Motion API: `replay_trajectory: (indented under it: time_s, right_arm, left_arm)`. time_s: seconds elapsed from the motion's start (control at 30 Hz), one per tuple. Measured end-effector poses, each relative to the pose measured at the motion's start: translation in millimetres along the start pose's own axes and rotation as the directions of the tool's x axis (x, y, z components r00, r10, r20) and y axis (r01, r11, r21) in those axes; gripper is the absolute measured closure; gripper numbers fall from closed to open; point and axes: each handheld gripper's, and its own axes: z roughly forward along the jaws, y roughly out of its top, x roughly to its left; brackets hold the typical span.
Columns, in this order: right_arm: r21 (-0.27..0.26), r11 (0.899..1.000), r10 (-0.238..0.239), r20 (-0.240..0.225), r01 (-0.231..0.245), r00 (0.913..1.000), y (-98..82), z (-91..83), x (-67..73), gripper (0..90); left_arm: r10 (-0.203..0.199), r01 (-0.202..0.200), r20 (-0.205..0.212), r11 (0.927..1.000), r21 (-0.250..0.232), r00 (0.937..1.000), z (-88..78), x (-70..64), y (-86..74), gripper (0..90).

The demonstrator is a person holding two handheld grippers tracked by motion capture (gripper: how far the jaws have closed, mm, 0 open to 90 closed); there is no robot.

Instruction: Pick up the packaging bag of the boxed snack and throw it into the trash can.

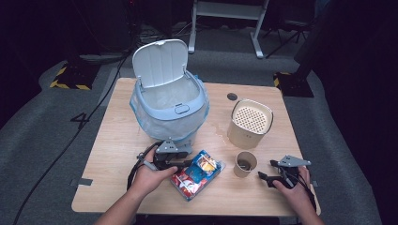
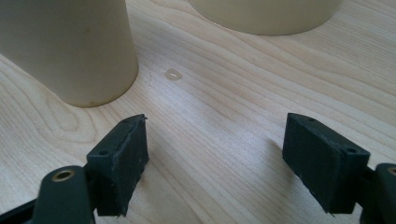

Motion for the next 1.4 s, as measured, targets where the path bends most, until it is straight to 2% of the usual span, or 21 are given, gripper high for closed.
replay_trajectory:
  time_s: [0.07,0.13,0.17,0.2,0.3,0.33,0.5,0.63,0.83,0.97,1.23,1.27,1.3,1.33,1.4]
  right_arm:
    - [0.0,1.0,-0.001,0.0,0.001,1.0,0.0,0.0,0.0,22.2]
    - [0.0,1.0,0.0,0.0,0.0,1.0,0.0,0.0,0.0,22.3]
    - [0.0,1.0,-0.001,0.0,0.001,1.0,0.0,0.1,-0.1,22.2]
    - [0.0,1.0,0.0,0.0,0.0,1.0,0.0,0.0,0.0,22.2]
    - [0.0,1.0,0.0,0.0,0.0,1.0,0.0,0.0,0.0,22.2]
    - [0.0,1.0,0.0,0.0,0.0,1.0,0.0,0.0,0.0,22.2]
    - [0.0,1.0,0.0,0.0,0.0,1.0,0.0,0.0,0.0,22.2]
    - [0.0,1.0,-0.001,0.0,0.001,1.0,0.0,0.0,-0.1,22.2]
    - [0.0,1.0,0.0,0.0,0.0,1.0,0.0,0.0,0.0,22.2]
    - [0.0,1.0,0.0,0.0,0.0,1.0,0.0,0.0,0.0,22.2]
    - [0.0,1.0,0.0,0.0,0.0,1.0,0.0,0.0,0.0,22.2]
    - [0.0,1.0,0.0,0.0,0.0,1.0,0.0,0.0,0.0,22.2]
    - [0.0,1.0,0.0,0.0,0.0,1.0,0.0,0.0,0.0,22.2]
    - [0.0,1.0,0.0,0.0,0.0,1.0,0.0,0.0,0.0,22.3]
    - [0.0,1.0,0.0,0.0,0.0,1.0,0.0,0.0,0.0,22.3]
  left_arm:
    - [-0.011,0.011,-0.011,0.9998,0.016,0.9999,3.6,1.6,-3.0,60.4]
    - [-0.007,0.009,-0.037,0.9991,0.042,0.9993,7.2,3.6,-5.6,61.9]
    - [-0.007,0.009,-0.037,0.9991,0.042,0.9993,7.2,3.6,-5.6,62.5]
    - [-0.029,0.03,-0.03,0.9985,0.046,0.9991,10.3,6.0,-8.7,63.5]
    - [-0.055,0.056,-0.024,0.9968,0.057,0.9982,13.8,8.0,-11.3,66.7]
    - [-0.074,0.075,-0.013,0.9953,0.061,0.9971,14.6,8.3,-11.9,67.7]
    - [-0.121,0.119,0.017,0.9898,0.078,0.9925,17.5,9.4,-12.7,70.3]
    - [-0.135,0.131,0.028,0.9859,0.104,0.9905,19.5,9.4,-12.8,67.2]
    - [-0.127,0.123,0.025,0.9848,0.123,0.9916,21.6,8.5,-12.0,75.8]
    - [-0.129,0.126,0.017,0.9858,0.111,0.9915,20.1,7.1,-9.7,77.7]
    - [-0.095,0.094,0.009,0.9931,0.07,0.9955,14.7,2.0,-5.4,80.0]
    - [-0.084,0.084,0.013,0.995,0.055,0.9964,12.6,0.0,-3.6,80.4]
    - [-0.084,0.084,0.013,0.995,0.055,0.9964,12.6,0.0,-3.6,85.1]
    - [-0.104,0.104,0.048,0.9945,0.016,0.9934,7.8,-1.2,-1.2,88.6]
    - [-0.11,0.11,0.059,0.9939,-0.002,0.9922,5.8,-1.8,0.4,89.1]
